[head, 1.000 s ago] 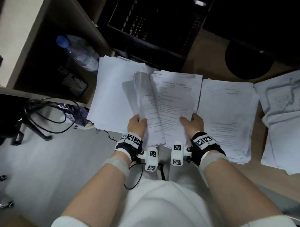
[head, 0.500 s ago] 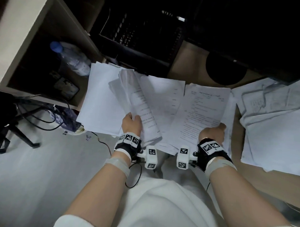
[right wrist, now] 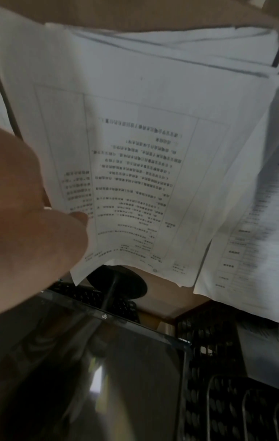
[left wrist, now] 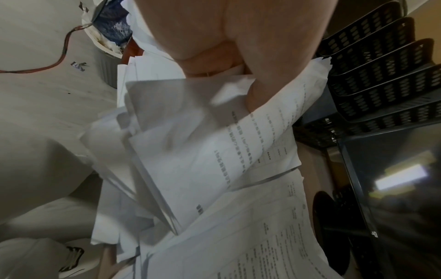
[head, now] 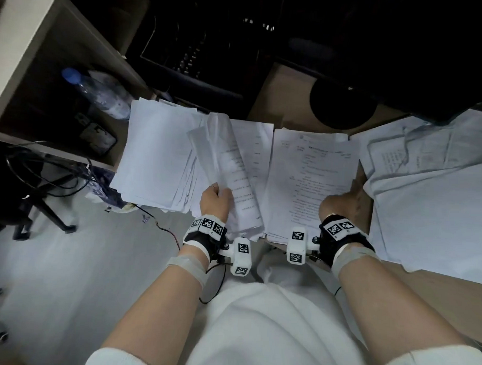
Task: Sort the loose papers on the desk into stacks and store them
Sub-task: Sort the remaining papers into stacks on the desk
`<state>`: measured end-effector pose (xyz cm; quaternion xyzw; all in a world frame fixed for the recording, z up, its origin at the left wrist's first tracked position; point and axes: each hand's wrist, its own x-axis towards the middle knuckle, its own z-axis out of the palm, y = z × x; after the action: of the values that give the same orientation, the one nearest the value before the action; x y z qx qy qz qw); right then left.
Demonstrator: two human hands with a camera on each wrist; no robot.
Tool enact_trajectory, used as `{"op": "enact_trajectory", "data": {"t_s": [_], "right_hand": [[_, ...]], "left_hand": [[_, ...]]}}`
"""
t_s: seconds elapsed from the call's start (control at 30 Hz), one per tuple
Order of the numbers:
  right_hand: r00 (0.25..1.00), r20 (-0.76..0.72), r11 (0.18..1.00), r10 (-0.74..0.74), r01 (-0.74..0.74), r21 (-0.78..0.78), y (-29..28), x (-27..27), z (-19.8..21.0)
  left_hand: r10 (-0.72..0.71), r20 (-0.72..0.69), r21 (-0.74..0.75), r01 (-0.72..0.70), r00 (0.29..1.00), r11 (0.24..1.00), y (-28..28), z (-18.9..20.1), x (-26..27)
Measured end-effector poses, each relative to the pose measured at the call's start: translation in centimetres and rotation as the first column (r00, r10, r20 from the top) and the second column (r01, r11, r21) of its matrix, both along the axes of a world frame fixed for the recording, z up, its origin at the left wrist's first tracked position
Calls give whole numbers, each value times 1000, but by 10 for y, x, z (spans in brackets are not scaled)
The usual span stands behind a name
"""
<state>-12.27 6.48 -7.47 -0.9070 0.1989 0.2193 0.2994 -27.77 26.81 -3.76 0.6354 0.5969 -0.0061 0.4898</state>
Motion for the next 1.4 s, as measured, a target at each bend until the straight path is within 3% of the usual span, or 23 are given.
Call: {"op": "enact_trajectory", "data": {"t_s": [0.1,0.43,0.53,0.6,0.67,0.77,0.93,1.1,1.2,1.4], "right_hand": [[990,137,998,-21,12,68,16,-2,10],[993,107,990,54,-40,-134,25,-25,-9],[994,-28,993,110,-111,-37,25,-29,-7],[990,-91,990,106,-96,108,34,-32,-2],[971,-160,920,177,-105,376,54,-34,9],[911,-268,788,314,-93,608,92,-36,33],[892,-103,744,441,-299,598,124,-34,59],[952,-8,767,305,-240,595,122,-33,81],[970,34,784,241,-215,582,113,-32,90],[956,4,775,293,-240,584,94,-27,91]], "left_hand": [[-36,5,26,36,999,999,1,4,6],[-231,-86,3,232,969,973,15,-14,14],[-310,-68,-6,310,948,951,19,-16,24],[-353,-38,-14,352,935,936,21,-15,26],[-362,16,-20,362,932,932,27,-11,28],[-346,137,-36,354,928,935,37,0,26],[-290,237,-111,323,927,940,53,20,25],[-177,277,-141,222,944,965,57,40,31],[-179,315,-135,230,932,964,50,48,32],[-233,341,-147,297,911,944,31,53,34]]}}
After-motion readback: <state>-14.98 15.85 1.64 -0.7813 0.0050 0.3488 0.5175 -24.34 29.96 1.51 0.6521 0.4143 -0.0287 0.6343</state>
